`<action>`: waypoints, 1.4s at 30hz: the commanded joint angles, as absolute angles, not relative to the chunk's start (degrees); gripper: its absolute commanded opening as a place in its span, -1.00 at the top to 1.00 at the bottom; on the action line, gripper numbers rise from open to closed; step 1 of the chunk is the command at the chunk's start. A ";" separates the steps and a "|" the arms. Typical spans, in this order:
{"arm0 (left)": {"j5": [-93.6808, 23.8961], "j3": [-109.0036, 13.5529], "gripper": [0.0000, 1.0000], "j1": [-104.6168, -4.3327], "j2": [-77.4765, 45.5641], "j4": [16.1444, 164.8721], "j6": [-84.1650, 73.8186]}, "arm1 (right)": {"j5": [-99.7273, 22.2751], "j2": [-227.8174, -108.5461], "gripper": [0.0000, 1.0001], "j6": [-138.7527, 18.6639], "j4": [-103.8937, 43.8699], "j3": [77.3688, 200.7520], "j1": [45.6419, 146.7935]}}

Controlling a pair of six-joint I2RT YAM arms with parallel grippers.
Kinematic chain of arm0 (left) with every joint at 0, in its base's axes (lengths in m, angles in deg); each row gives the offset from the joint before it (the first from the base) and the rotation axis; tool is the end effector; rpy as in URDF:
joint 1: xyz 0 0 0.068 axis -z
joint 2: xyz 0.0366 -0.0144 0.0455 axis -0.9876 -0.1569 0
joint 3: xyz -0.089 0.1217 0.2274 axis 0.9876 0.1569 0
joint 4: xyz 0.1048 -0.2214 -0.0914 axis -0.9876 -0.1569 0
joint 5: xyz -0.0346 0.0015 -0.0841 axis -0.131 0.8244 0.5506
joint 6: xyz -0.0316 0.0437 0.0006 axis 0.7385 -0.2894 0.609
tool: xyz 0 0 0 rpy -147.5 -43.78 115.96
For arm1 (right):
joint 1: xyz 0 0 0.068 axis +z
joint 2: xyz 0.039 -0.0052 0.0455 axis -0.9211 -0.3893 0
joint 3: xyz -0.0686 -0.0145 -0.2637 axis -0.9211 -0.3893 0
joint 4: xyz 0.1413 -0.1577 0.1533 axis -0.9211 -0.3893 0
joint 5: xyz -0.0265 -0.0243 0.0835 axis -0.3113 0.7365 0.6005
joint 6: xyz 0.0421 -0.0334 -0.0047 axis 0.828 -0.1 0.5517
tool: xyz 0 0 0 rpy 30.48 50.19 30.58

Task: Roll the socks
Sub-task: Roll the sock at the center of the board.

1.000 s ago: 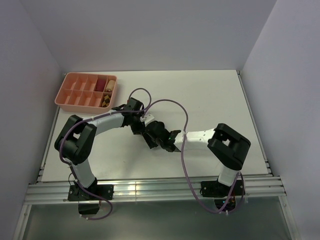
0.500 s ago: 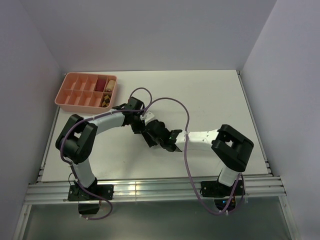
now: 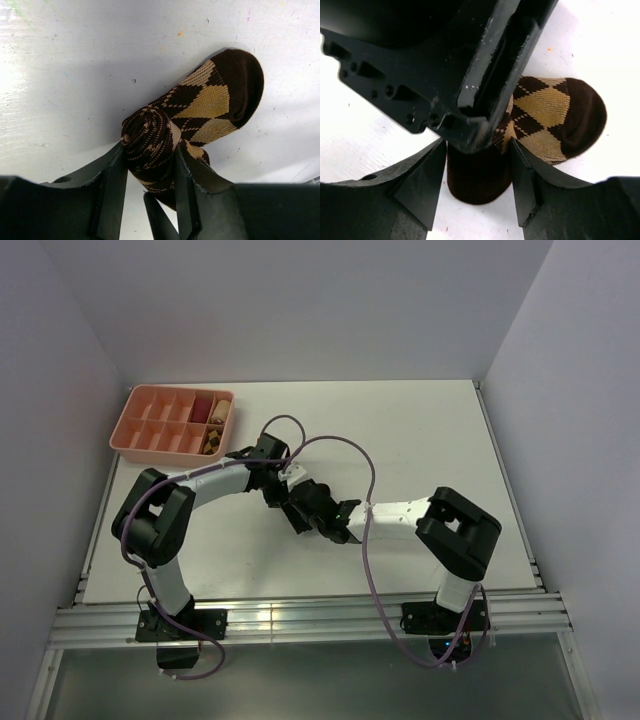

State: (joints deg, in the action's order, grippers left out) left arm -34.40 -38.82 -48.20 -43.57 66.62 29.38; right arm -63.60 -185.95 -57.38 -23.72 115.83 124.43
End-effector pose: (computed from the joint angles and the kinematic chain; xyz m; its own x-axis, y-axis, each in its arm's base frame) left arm 0.2983 -0.1986 0.1642 -0.9419 -0.2411 -0.2337 -0.1200 0.8918 -0.4363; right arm 0.2003 0.2929 0.1677 -0.4600 -0.4260 -0.7790 -0.6157 0.7852 -0.0659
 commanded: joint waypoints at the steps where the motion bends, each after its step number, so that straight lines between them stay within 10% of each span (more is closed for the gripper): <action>1: -34.37 -38.49 0.15 -47.40 -45.93 62.65 27.63 | -63.16 -188.52 -0.18 -57.81 -20.10 116.60 124.66; 8: -33.31 -38.31 0.15 -47.31 -45.67 63.18 27.90 | -61.84 -191.95 -0.05 -56.93 -18.87 116.42 124.66; 15: -34.45 -37.87 -0.09 -47.49 -42.33 64.41 29.03 | -58.06 -189.68 0.99 -55.00 -18.87 113.35 123.26; 42: -34.71 -28.99 -0.26 -48.46 -31.25 76.89 38.27 | -0.32 -199.85 1.00 -30.38 -0.94 100.69 94.87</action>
State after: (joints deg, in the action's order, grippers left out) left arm -36.24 -27.96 -49.93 -29.63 73.38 37.40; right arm -3.32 -194.87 -31.48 7.01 102.69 95.12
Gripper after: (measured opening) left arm 0.634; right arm 0.297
